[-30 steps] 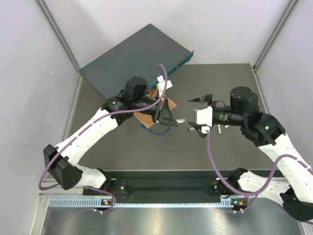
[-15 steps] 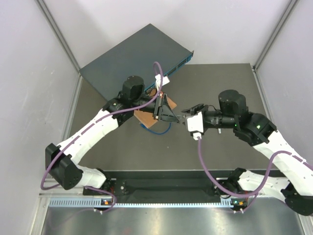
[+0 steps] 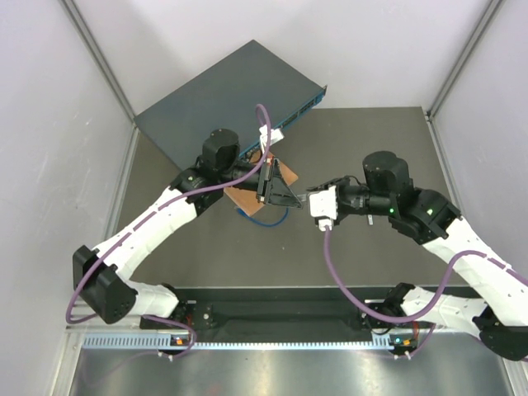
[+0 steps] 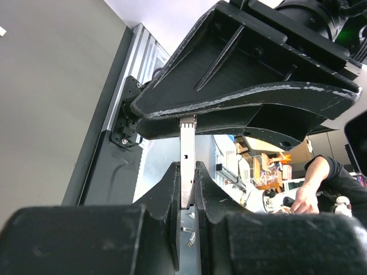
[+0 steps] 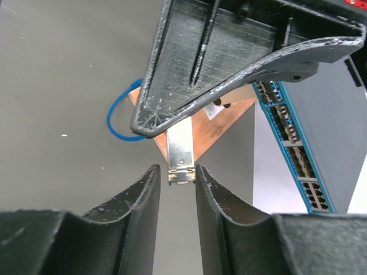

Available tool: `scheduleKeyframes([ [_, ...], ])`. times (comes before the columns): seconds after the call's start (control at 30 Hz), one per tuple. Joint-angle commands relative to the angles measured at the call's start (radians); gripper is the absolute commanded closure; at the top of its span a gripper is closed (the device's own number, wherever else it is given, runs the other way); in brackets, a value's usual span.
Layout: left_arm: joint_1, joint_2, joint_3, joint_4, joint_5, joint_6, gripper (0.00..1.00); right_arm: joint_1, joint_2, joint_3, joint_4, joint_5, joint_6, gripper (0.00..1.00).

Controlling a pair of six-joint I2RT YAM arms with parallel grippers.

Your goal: Insert the plug into the switch port

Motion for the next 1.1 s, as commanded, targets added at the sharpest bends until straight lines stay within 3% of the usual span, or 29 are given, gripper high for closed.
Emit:
scheduleKeyframes([
  [0.0,0.005,-0.03,0.0,0.045,-0.002,0.002,1.0,0.023,0.004,0.006,0.057,0.01,0.015,0.69],
  [0.23,0.005,-0.024,0.001,0.014,-0.019,0.009,1.0,0.038,0.014,0.014,0.065,0.024,0.012,0.69],
  [0.37,0.004,-0.026,0.004,0.007,-0.023,0.014,1.0,0.046,0.019,0.011,0.057,0.033,0.006,0.73],
  [0.5,0.007,-0.026,0.001,0.005,-0.025,0.018,1.0,0.054,0.021,0.006,0.057,0.051,0.002,0.95],
  [0.57,0.008,-0.029,0.003,0.01,-0.026,0.023,0.92,0.055,0.022,0.0,0.07,0.071,0.014,0.99],
  [0.6,0.019,-0.029,0.006,0.011,-0.025,0.022,0.77,0.055,0.024,-0.003,0.077,0.082,0.026,1.0],
  [0.7,0.074,-0.03,0.035,0.014,-0.014,0.02,0.45,0.055,0.033,-0.021,0.129,0.151,0.133,1.0],
  [0.83,0.177,-0.03,0.099,0.02,-0.017,0.034,0.28,0.049,0.072,-0.017,0.186,0.264,0.305,1.0],
  [0.97,0.267,-0.03,0.183,0.01,-0.063,0.064,0.26,0.038,0.116,0.005,0.214,0.333,0.524,1.0],
  [1.07,0.32,-0.041,0.268,-0.073,-0.227,0.159,0.25,0.031,0.166,0.035,0.238,0.427,0.674,1.0],
])
